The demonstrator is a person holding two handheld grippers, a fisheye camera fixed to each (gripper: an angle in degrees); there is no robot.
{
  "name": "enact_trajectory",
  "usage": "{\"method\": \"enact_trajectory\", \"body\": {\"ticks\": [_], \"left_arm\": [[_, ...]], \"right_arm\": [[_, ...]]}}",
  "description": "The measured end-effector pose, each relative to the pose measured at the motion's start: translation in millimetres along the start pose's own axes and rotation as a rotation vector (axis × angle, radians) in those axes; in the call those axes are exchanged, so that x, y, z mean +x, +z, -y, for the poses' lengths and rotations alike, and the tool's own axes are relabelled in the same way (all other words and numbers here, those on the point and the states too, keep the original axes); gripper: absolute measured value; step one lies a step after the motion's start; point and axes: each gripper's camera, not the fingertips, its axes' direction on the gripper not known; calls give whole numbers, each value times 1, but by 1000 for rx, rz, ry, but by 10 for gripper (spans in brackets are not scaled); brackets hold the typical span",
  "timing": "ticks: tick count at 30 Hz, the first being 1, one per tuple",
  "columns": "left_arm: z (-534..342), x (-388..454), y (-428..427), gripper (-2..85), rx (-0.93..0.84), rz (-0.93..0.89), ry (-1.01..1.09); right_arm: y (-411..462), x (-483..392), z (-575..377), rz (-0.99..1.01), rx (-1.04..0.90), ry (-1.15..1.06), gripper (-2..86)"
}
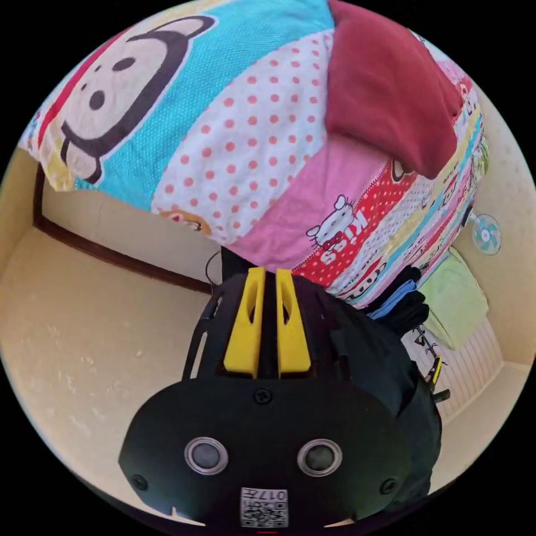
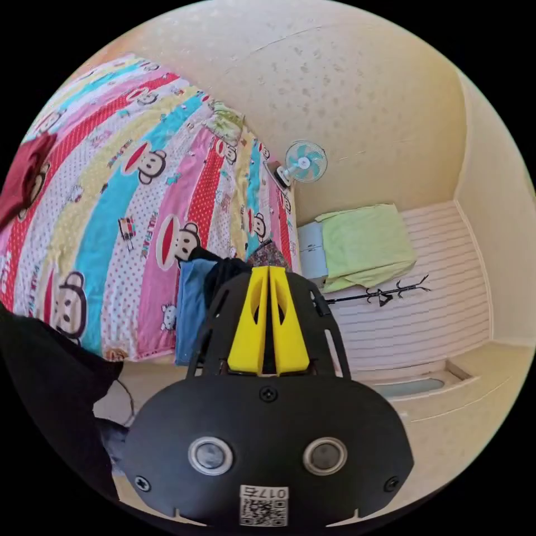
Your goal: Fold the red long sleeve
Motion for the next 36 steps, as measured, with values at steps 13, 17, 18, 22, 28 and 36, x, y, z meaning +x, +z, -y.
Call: {"method": "enact_trajectory", "body": {"ticks": [13,17,18,22,28,36], "left_arm": [[112,345,-111,153,249,193,367],[145,351,-86,114,199,224,222],[143,351,-85,107,217,227,224],[112,343,-92,50,294,105,428],[32,217,-111,33,253,-255,472],[-87,62,-68,34,308,-285,6]], "right_arm": [[-133,102,-29,613,336,577,3],[-163,127,-61,589,422,621,4],[-168,130,-66,589,437,631,4],[-165,121,-73,636,507,652,4],[-104,82,-53,922,581,737,5],[-43,-3,47,1184,544,525,5]]}}
